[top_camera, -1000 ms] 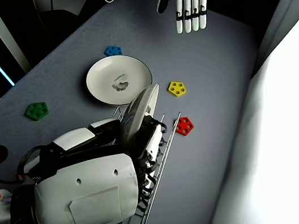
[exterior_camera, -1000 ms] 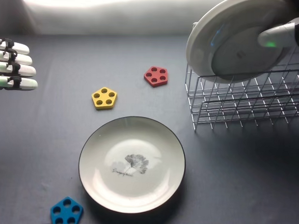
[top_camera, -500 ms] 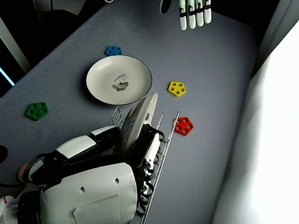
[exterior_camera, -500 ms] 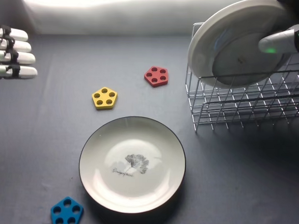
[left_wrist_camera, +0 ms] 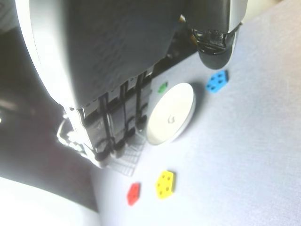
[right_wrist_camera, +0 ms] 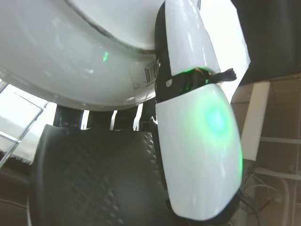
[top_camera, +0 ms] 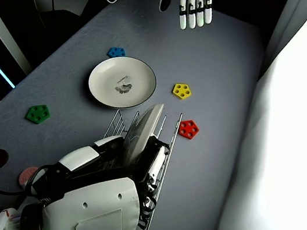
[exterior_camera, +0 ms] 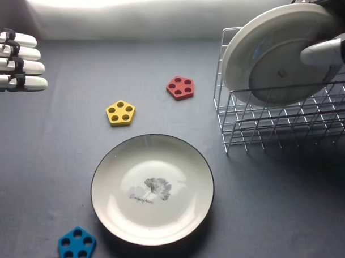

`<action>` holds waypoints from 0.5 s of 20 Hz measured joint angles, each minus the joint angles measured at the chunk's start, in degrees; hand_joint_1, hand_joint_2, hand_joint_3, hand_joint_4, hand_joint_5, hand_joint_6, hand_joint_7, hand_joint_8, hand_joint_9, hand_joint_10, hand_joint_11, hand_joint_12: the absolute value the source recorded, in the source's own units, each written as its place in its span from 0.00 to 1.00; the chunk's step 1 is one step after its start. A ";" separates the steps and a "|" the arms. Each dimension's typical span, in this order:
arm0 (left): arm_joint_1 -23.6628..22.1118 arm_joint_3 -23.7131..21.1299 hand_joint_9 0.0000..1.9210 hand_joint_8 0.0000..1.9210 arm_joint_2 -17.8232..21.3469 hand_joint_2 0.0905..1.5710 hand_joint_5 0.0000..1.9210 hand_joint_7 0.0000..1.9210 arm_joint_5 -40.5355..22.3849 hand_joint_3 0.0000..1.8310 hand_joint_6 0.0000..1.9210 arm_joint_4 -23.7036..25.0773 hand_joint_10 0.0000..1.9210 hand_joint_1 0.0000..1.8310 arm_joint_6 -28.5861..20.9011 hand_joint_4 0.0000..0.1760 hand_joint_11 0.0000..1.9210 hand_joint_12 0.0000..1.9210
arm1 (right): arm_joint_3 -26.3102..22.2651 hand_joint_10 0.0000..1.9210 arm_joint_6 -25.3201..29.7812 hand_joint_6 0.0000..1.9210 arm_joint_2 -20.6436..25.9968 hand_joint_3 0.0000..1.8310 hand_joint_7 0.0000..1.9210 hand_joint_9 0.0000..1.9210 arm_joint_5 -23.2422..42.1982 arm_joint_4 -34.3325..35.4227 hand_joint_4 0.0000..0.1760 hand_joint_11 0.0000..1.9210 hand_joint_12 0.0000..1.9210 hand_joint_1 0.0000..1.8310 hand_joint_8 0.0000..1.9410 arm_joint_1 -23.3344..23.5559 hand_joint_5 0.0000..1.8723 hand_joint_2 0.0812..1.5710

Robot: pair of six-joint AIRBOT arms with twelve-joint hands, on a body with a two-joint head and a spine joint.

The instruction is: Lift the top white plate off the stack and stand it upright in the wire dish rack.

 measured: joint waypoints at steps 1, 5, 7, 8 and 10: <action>0.00 -0.02 0.08 0.00 0.00 0.67 0.05 0.07 -0.15 0.00 0.00 0.00 0.00 0.05 0.00 0.00 0.07 0.00 | 0.17 0.40 0.02 0.56 -0.11 0.00 0.53 0.56 0.09 0.00 0.00 0.51 0.71 0.82 0.35 0.00 0.48 0.67; 0.00 -0.68 0.07 0.00 -0.11 0.68 0.05 0.07 -0.37 0.00 0.00 -0.42 0.00 0.04 -0.02 0.00 0.07 0.00 | 0.35 0.42 0.04 0.56 -0.20 0.00 0.52 0.55 0.31 0.35 0.00 0.50 0.72 0.82 0.37 -0.31 0.48 0.67; -0.02 -0.83 0.07 0.00 -0.59 0.68 0.05 0.07 -0.55 0.00 0.00 -0.92 0.00 0.03 -0.02 0.00 0.07 0.00 | 0.35 0.40 0.04 0.56 -0.22 0.00 0.53 0.56 0.33 0.35 0.00 0.51 0.71 0.82 0.36 -0.31 0.48 0.67; -0.02 -0.85 0.07 0.00 -0.66 0.67 0.05 0.07 -0.55 0.00 0.00 -0.94 0.00 0.05 0.02 0.00 0.07 0.00 | 0.35 0.39 0.04 0.54 -0.22 0.00 0.54 0.57 0.35 0.37 0.00 0.51 0.70 0.82 0.34 -0.31 0.48 0.66; -0.02 -0.83 0.08 0.00 -0.66 0.67 0.06 0.08 -0.66 0.00 0.00 -0.94 0.00 0.03 0.83 0.00 0.07 0.01 | 0.46 0.38 0.04 0.54 -0.22 0.00 0.54 0.57 0.44 0.37 0.00 0.51 0.70 0.82 0.34 -0.39 0.48 0.66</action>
